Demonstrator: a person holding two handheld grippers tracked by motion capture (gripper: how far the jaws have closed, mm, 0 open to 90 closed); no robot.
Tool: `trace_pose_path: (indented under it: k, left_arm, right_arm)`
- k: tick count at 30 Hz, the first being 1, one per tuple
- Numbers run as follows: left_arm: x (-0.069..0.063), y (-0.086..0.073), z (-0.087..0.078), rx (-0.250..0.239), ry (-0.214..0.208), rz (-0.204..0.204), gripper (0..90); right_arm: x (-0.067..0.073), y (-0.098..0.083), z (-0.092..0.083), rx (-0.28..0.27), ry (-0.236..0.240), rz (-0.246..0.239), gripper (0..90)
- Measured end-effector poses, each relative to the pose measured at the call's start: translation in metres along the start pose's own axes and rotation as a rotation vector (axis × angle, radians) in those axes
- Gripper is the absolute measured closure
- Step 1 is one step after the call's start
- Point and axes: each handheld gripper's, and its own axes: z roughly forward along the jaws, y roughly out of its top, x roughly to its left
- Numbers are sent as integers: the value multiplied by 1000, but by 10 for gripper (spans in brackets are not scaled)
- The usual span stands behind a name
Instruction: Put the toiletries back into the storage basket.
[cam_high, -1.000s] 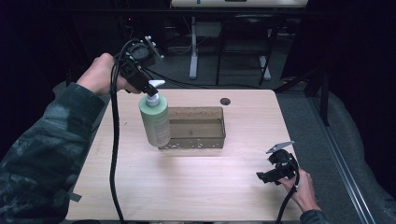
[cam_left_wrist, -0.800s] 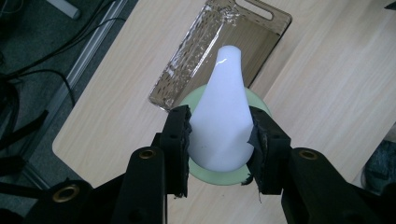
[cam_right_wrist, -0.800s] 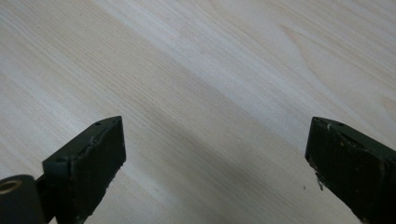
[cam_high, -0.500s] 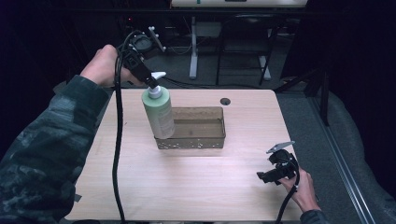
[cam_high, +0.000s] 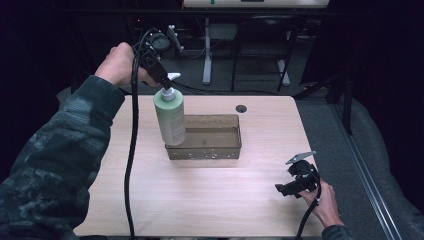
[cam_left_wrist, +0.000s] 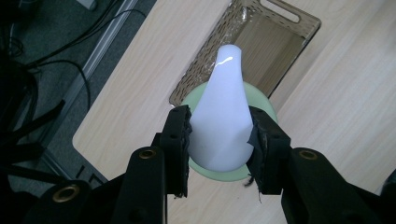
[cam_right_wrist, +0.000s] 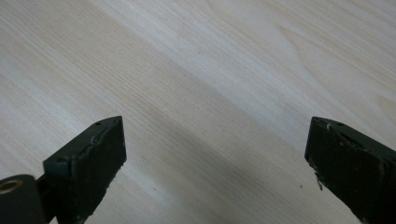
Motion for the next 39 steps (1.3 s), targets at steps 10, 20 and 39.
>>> trace_pose_path:
  k: [10,20,39]
  left_arm:
    - [6,5,8,-6,-3,-23,629]
    - [9,12,17,6,1,-39,630]
    - [12,18,27,-6,0,-63,630]
  right_arm:
    - [0,0,0,0,0,0,48]
    - [0,0,0,-3,-1,-2,49]
    - [0,0,-1,-5,7,1,49]
